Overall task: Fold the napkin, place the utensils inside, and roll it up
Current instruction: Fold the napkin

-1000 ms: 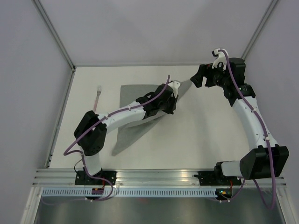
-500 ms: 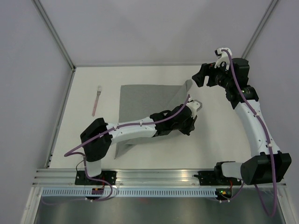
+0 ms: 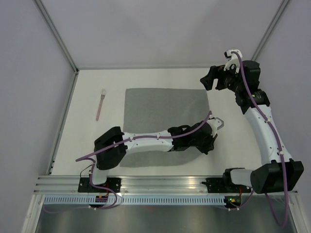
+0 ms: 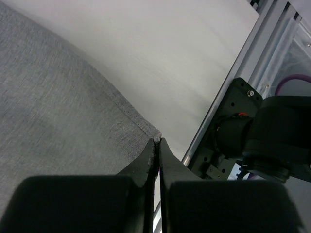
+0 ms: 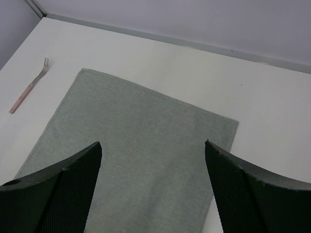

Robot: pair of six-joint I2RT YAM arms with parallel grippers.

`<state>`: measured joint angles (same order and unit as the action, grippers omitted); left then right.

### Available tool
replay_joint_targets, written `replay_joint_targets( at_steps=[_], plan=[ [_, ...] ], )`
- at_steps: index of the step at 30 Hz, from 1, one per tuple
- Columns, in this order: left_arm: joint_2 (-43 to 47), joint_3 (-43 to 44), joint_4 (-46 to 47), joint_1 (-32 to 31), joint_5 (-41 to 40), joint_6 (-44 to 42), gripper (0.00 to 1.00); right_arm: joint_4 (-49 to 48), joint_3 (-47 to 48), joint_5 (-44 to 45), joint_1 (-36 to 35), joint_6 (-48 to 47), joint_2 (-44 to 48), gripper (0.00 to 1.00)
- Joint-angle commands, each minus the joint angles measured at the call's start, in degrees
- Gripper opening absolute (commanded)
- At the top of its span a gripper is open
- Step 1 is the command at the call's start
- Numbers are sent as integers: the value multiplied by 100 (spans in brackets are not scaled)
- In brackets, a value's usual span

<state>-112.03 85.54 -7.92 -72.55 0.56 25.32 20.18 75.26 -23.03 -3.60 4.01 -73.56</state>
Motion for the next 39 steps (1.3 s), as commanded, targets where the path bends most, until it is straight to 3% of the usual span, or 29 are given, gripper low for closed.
replay_joint_targets(
  at_steps=[1, 15, 27, 39],
  plan=[
    [-38, 341, 230, -57, 147, 307, 2, -85, -3, 88, -18, 12, 158, 92],
    [242, 183, -60, 259, -855, 227, 2, -67, -29, 79, -18, 3, 175, 91],
    [717, -810, 194, 1954, -531, 553, 2, -58, -38, 35, -18, -14, 140, 92],
    [568, -749, 247, 3748, -82, 421, 2, -50, -38, 26, -18, -23, 26, 92]
  ],
)
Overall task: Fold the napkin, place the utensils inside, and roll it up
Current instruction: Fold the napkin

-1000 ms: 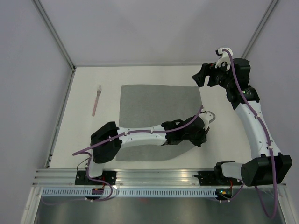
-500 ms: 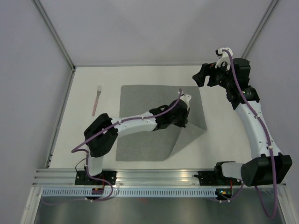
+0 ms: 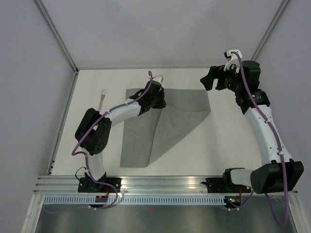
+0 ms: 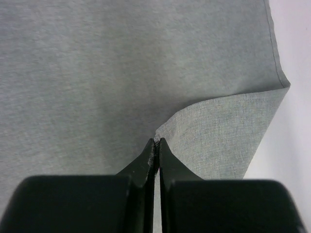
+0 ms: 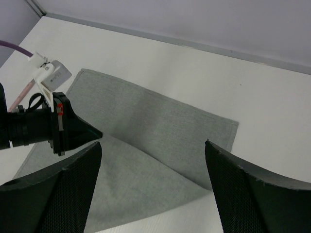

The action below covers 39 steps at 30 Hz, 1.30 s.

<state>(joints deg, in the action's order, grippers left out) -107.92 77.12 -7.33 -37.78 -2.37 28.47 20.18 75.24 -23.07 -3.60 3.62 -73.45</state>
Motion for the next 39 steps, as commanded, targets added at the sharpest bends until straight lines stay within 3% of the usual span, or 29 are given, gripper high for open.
replay_joint_targets(
  at_steps=[1, 15, 27, 39],
  plan=[
    [122, 110, 206, 445, 376, 106, 2, -50, -36, 31, -18, 7, 6, 92],
    [-475, 602, 145, 1773, 966, 80, 2, -23, -10, -22, -18, -28, -117, 92],
    [-1073, 1463, -154, 2354, 1081, 1, 2, -6, -1, -31, -27, -45, -178, 92],
    [-1258, 1666, -286, 2732, 1134, -78, 2, -6, 17, -40, -27, -63, -249, 92]
  ],
)
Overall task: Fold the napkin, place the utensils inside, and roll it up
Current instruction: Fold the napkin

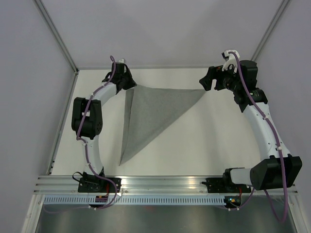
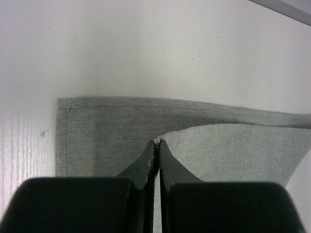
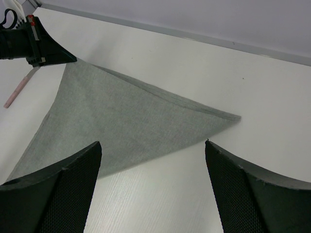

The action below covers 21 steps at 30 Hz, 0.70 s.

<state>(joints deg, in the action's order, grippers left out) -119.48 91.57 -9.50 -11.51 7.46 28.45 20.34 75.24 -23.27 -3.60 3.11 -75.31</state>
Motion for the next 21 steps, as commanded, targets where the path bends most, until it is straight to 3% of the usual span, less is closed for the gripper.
replay_joint_targets(
  at_steps=[1, 21],
  plan=[
    [-102, 212, -70, 122, 159, -76, 2, -12, 17, -20, -27, -13, -72, 92],
    [-49, 177, -61, 448, 212, -102, 2, -4, 8, -11, -27, -13, -116, 92]
  ],
)
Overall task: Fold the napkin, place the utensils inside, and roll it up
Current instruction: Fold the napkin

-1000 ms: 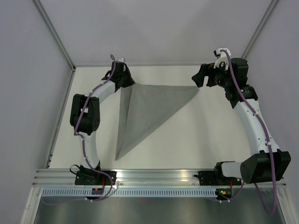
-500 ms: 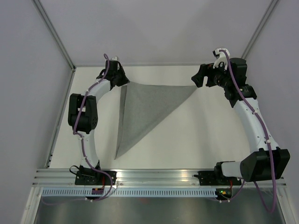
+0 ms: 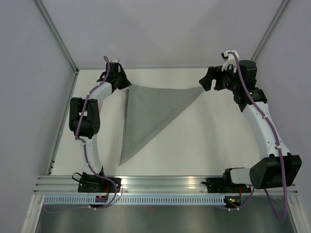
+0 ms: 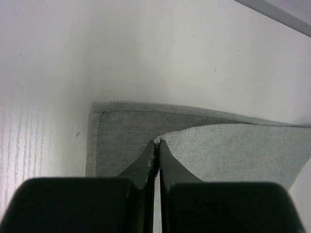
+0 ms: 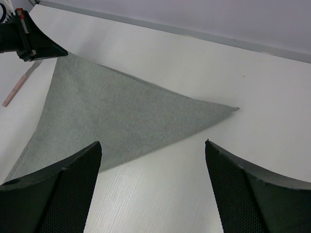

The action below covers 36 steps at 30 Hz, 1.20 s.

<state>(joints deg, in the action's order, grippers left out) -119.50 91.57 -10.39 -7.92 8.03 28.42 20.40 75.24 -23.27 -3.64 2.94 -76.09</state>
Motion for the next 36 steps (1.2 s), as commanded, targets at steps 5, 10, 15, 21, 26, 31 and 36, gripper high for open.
replay_joint_targets(
  at_steps=[5, 10, 15, 21, 26, 31, 36],
  plan=[
    [-73, 247, 37, 142, 181, -109, 2, -10, 17, -3, -23, 5, -46, 92],
    [-108, 335, 11, 159, 172, -127, 2, -19, 17, 6, -23, 5, -54, 92],
    [-214, 476, -42, 177, 216, -127, 2, -10, 17, 24, -23, -21, -72, 92],
    [-267, 546, -68, 195, 216, -118, 2, -10, 8, 33, -23, -13, -63, 92],
    [-275, 537, -77, 239, 216, -118, 2, -10, 8, 33, -23, -30, -90, 92],
    [-310, 572, -77, 283, 251, -127, 2, -1, 17, 33, -23, -22, -99, 92],
    [-381, 590, -103, 309, 269, -135, 2, -10, 17, 33, -23, -30, -107, 92]
  ],
)
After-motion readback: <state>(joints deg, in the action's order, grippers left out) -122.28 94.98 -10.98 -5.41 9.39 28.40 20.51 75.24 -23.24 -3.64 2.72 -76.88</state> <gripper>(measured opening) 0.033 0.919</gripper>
